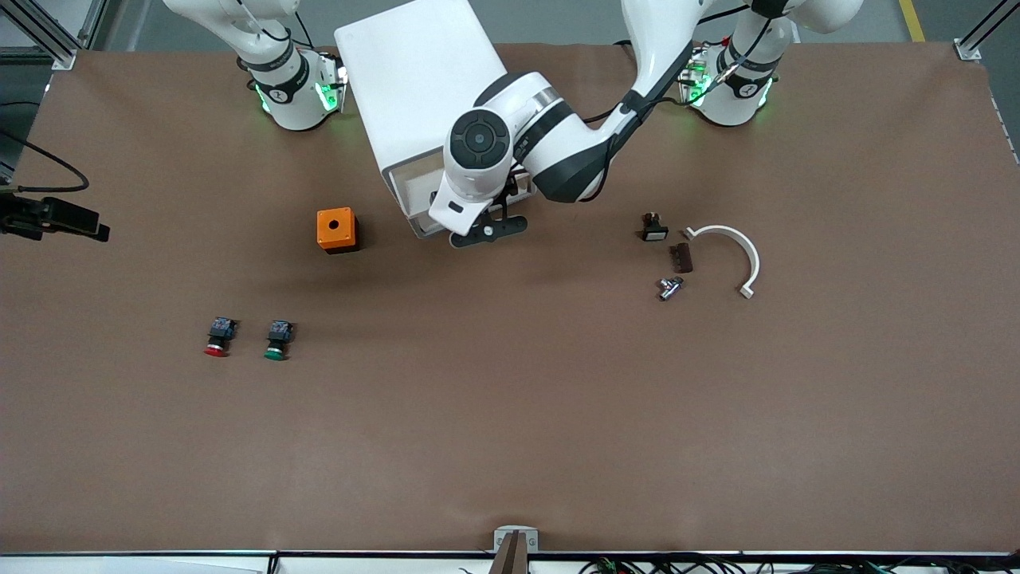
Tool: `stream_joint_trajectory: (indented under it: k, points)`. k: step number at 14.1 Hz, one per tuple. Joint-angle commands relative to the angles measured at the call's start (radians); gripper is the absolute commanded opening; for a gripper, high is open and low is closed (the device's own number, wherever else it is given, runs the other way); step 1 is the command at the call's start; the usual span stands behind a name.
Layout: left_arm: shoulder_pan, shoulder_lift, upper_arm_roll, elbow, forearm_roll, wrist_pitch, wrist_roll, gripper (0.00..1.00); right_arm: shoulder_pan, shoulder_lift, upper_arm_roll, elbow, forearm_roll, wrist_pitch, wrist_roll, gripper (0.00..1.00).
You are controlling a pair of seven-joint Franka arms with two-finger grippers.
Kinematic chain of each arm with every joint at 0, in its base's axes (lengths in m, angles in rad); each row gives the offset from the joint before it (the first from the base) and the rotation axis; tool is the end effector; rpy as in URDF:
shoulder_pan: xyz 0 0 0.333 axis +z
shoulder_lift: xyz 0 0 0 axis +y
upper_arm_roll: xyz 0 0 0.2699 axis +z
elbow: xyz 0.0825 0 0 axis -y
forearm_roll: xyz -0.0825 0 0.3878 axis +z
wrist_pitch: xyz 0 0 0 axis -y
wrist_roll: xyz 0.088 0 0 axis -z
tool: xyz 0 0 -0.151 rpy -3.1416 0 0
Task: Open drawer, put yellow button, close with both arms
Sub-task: 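Push the drawer closed into the cabinet with the left gripper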
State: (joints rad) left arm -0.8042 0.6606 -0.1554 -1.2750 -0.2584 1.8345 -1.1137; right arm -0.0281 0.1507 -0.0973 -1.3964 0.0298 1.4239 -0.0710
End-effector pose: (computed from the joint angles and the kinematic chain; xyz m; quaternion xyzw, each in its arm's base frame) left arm 0.3891 -0.5788 0.2862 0.9759 0.1286 -0.1702 0.0469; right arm 0.5730 -0.0640 0.5188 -0.9978 0.0258 0.0602 0.0135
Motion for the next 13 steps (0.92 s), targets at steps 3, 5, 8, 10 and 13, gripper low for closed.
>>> stream_joint_trajectory:
  k: [3, 5, 8, 10, 13]
  points:
    - [-0.055, -0.007, 0.005, -0.026, -0.136, 0.006, 0.003, 1.0, -0.029, -0.002, 0.021, 0.034, 0.015, -0.02, 0.01, 1.0]
    - [-0.076, -0.001, 0.005, -0.027, -0.174, 0.006, 0.003, 1.0, -0.027, -0.017, 0.022, 0.03, 0.016, -0.065, 0.022, 1.0]
    - [-0.078, -0.001, 0.005, -0.032, -0.179, 0.006, 0.003, 1.0, -0.023, -0.06, 0.025, 0.008, 0.015, -0.071, 0.01, 1.0]
    - [-0.067, -0.004, 0.007, -0.032, -0.176, 0.006, 0.003, 1.0, -0.019, -0.123, 0.027, -0.074, 0.015, -0.048, 0.011, 1.0]
    - [-0.024, -0.018, 0.017, -0.026, -0.165, 0.006, 0.003, 1.0, -0.006, -0.209, 0.03, -0.174, 0.015, 0.01, 0.011, 1.0]
